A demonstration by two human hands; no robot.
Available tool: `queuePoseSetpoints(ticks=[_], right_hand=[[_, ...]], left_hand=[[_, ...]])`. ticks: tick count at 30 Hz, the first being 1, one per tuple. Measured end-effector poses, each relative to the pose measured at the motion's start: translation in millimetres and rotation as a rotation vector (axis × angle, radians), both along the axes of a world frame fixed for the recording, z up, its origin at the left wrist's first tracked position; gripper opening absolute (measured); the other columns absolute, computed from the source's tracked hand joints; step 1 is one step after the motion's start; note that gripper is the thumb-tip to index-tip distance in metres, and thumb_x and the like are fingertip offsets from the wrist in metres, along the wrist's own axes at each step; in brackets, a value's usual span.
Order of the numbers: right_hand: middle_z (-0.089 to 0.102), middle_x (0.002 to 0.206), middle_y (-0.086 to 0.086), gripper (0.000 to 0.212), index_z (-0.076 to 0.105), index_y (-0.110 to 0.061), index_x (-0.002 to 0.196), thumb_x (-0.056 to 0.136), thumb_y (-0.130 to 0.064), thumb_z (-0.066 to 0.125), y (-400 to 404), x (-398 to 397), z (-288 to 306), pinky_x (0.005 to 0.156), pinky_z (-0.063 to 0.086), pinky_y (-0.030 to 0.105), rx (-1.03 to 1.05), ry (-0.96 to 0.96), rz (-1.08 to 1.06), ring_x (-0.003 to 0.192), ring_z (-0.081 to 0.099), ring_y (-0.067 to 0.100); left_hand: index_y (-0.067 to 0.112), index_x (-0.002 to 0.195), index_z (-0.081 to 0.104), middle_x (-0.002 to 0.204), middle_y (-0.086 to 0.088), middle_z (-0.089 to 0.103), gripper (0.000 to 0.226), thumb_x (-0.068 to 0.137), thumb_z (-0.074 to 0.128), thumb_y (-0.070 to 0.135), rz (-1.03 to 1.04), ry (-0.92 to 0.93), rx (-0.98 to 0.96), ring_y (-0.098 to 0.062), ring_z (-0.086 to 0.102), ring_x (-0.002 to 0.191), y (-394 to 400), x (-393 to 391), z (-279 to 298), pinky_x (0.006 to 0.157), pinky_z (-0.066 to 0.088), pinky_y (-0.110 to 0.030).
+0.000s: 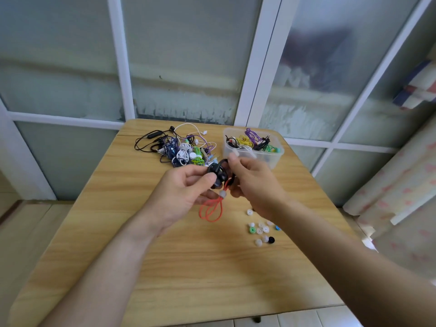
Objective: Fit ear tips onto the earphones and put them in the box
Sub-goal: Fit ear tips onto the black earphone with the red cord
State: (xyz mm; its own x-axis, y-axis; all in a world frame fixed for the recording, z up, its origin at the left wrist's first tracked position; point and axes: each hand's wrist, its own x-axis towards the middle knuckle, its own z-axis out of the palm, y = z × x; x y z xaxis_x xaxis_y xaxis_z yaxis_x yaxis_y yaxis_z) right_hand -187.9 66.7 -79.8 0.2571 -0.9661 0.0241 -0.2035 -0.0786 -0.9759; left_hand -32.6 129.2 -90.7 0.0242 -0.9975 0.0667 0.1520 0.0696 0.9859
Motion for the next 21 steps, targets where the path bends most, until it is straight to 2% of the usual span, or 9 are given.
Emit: queuePoseSetpoints(ticks=[2, 4, 6, 8, 10, 13, 15, 18, 21], right_hand=[[0.065, 0.079, 0.019, 0.039, 0.067, -0.002, 0.103, 0.095, -0.039, 0.061, 8.8, -12.7, -2.1, 0.057, 0.043, 0.031, 0.064, -0.033, 0.06, 0.06, 0.052, 0.02], [0.069, 0.081, 0.013, 0.029, 0.066, -0.007, 0.107, 0.089, -0.029, 0.071, 20.7, -24.9, -3.3, 0.061, 0.042, 0.033, 0.102, -0.04, 0.103, 0.066, 0.056, 0.021], [0.07, 0.081, 0.01, 0.029, 0.063, -0.009, 0.113, 0.087, -0.016, 0.073, 35.8, -33.7, -6.2, 0.058, 0.042, 0.03, 0.124, -0.054, 0.119, 0.067, 0.057, 0.02], [0.068, 0.079, 0.008, 0.034, 0.06, -0.014, 0.117, 0.086, -0.013, 0.073, 49.4, -38.8, -10.5, 0.055, 0.04, 0.03, 0.113, -0.068, 0.127, 0.067, 0.053, 0.023], [0.067, 0.077, 0.004, 0.036, 0.058, -0.016, 0.119, 0.086, -0.012, 0.073, 60.8, -41.2, -15.2, 0.053, 0.038, 0.029, 0.109, -0.089, 0.138, 0.065, 0.053, 0.02], [0.068, 0.076, 0.0, 0.032, 0.059, -0.016, 0.117, 0.088, -0.009, 0.07, 72.5, -44.2, -24.8, 0.052, 0.038, 0.026, 0.129, -0.106, 0.131, 0.06, 0.055, 0.015], [0.07, 0.079, -0.002, 0.029, 0.06, -0.019, 0.117, 0.09, -0.012, 0.069, 78.5, -45.5, -29.9, 0.054, 0.042, 0.023, 0.088, -0.078, 0.131, 0.061, 0.057, 0.014], [0.07, 0.103, -0.004, 0.036, 0.064, -0.029, 0.118, 0.086, -0.018, 0.075, 82.4, -46.6, -34.2, 0.063, 0.049, 0.023, -0.059, 0.035, 0.15, 0.069, 0.062, 0.014], [0.067, 0.107, -0.009, 0.027, 0.07, -0.03, 0.105, 0.082, -0.022, 0.079, 82.8, -46.7, -39.0, 0.061, 0.045, 0.02, -0.181, 0.108, 0.1, 0.07, 0.062, 0.008]], left_hand=[[0.009, 0.114, 0.06, 0.086, -0.019, 0.073, 0.019, 0.095, 0.055, 0.007, -0.003, -0.007, 0.035, -0.035, 0.07, 0.072, 4.8, -4.0, -1.3, 0.064, 0.059, -0.034], [0.013, 0.12, 0.058, 0.083, -0.021, 0.072, 0.027, 0.097, 0.048, 0.003, -0.027, -0.002, 0.077, -0.037, 0.069, 0.07, 10.2, -9.1, -1.9, 0.06, 0.056, -0.032], [0.016, 0.119, 0.061, 0.081, -0.019, 0.07, 0.033, 0.097, 0.042, -0.001, -0.065, -0.047, 0.092, -0.034, 0.067, 0.066, 17.1, -14.0, -3.1, 0.059, 0.054, -0.03], [0.017, 0.115, 0.063, 0.081, -0.017, 0.07, 0.036, 0.096, 0.04, -0.002, -0.094, -0.086, 0.103, -0.03, 0.065, 0.062, 23.3, -17.7, -4.8, 0.059, 0.052, -0.029], [0.014, 0.111, 0.062, 0.077, -0.015, 0.069, 0.029, 0.094, 0.044, -0.002, -0.117, -0.091, 0.129, -0.028, 0.063, 0.059, 29.5, -20.6, -7.3, 0.056, 0.048, -0.03], [0.013, 0.108, 0.058, 0.072, -0.011, 0.067, 0.022, 0.088, 0.062, 0.01, -0.151, -0.175, 0.148, -0.024, 0.059, 0.056, 34.7, -21.9, -12.5, 0.049, 0.042, -0.028], [0.012, 0.106, 0.057, 0.07, -0.01, 0.068, 0.023, 0.087, 0.067, 0.016, -0.156, -0.236, 0.156, -0.022, 0.057, 0.053, 36.4, -20.8, -12.7, 0.048, 0.039, -0.028], [0.01, 0.102, 0.053, 0.071, -0.016, 0.07, 0.02, 0.089, 0.065, 0.02, -0.129, -0.281, 0.173, -0.025, 0.056, 0.052, 36.7, -18.5, -12.6, 0.051, 0.039, -0.031], [0.008, 0.099, 0.052, 0.07, -0.017, 0.07, 0.027, 0.089, 0.064, 0.03, -0.147, -0.291, 0.196, -0.027, 0.055, 0.057, 38.0, -19.0, -11.0, 0.052, 0.042, -0.031]])
